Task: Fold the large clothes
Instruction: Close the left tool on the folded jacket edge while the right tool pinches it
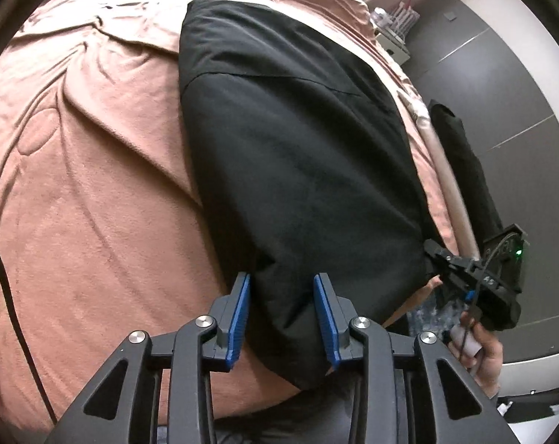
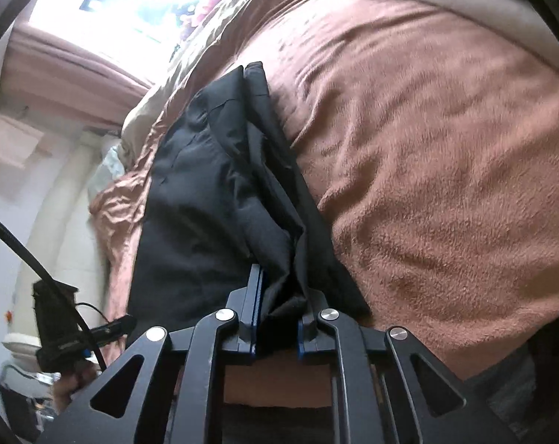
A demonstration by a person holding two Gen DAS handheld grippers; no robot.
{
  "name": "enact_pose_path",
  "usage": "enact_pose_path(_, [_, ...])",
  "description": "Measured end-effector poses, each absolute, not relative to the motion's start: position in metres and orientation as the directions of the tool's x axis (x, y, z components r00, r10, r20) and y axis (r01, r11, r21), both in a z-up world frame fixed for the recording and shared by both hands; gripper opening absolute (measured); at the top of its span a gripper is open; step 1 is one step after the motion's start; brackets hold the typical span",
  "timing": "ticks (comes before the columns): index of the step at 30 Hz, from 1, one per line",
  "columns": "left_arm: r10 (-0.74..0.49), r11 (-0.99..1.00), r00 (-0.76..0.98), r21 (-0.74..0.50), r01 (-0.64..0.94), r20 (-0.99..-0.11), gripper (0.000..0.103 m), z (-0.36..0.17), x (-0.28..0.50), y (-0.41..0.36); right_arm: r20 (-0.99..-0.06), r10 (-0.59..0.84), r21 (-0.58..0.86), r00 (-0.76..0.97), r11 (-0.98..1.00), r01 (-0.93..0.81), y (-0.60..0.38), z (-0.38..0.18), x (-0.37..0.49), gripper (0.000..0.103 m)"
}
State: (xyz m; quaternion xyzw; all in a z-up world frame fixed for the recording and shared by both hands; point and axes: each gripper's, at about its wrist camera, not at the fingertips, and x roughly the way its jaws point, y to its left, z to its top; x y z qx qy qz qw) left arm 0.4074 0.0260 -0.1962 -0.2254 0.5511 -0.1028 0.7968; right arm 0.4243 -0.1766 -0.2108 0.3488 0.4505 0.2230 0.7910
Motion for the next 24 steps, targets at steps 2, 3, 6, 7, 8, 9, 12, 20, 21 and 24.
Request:
enact_pose_path(2, [-0.415, 0.873, 0.367, -0.478, -0.097, -0.832, 0.037, -0.195, 0.408, 0.029, -0.571, 0.657, 0.735, 0.493, 0.676, -0.05, -0.177, -0.2, 0.422, 0.018])
enact_pose_path(3, [-0.415, 0.872, 0.365, -0.479, -0.102, -0.833, 0.037, -0.194, 0.41, 0.03, -0.575, 0.652, 0.727, 0.494, 0.684, -0.056, -0.177, -0.195, 0.421, 0.021])
enact_pose_path(6, [-0.423, 0.866, 0.351, -0.487, -0.116, -0.836, 0.047, -0.195, 0.41, 0.032, -0.61, 0.6, 0.668, 0.517, 0.741, -0.07, -0.179, -0.178, 0.415, 0.058])
enact_pose_path(7, [-0.433, 0.862, 0.345, -0.494, -0.113, -0.833, 0.05, -0.196, 0.41, 0.031, -0.609, 0.592, 0.659, 0.528, 0.748, -0.079, -0.18, -0.175, 0.415, 0.071])
enact_pose_path(8, [-0.438, 0.862, 0.34, -0.496, -0.106, -0.832, 0.054, -0.198, 0.409, 0.03, -0.607, 0.588, 0.654, 0.535, 0.752, -0.085, -0.181, -0.173, 0.414, 0.072])
enact_pose_path(9, [-0.436, 0.865, 0.337, -0.492, -0.098, -0.834, 0.056, -0.199, 0.407, 0.028, -0.608, 0.592, 0.656, 0.529, 0.75, -0.086, -0.181, -0.174, 0.413, 0.072])
enact_pose_path(12, [-0.424, 0.873, 0.342, -0.479, -0.092, -0.838, 0.056, -0.202, 0.403, 0.019, -0.61, 0.633, 0.691, 0.478, 0.72, -0.072, -0.181, -0.189, 0.42, 0.072])
enact_pose_path(20, [-0.416, 0.872, 0.356, -0.478, -0.104, -0.837, 0.04, -0.203, 0.399, 0.018, -0.552, 0.705, 0.771, 0.446, 0.635, -0.05, -0.182, -0.209, 0.435, 0.045])
enact_pose_path(21, [-0.408, 0.878, 0.36, -0.469, -0.099, -0.839, 0.035, -0.201, 0.399, 0.016, -0.544, 0.712, 0.778, 0.444, 0.627, -0.053, -0.181, -0.208, 0.434, 0.033])
enact_pose_path(24, [-0.381, 0.894, 0.375, -0.439, -0.082, -0.845, 0.026, -0.191, 0.395, 0.014, -0.535, 0.716, 0.777, 0.448, 0.625, -0.072, -0.18, -0.199, 0.427, 0.026])
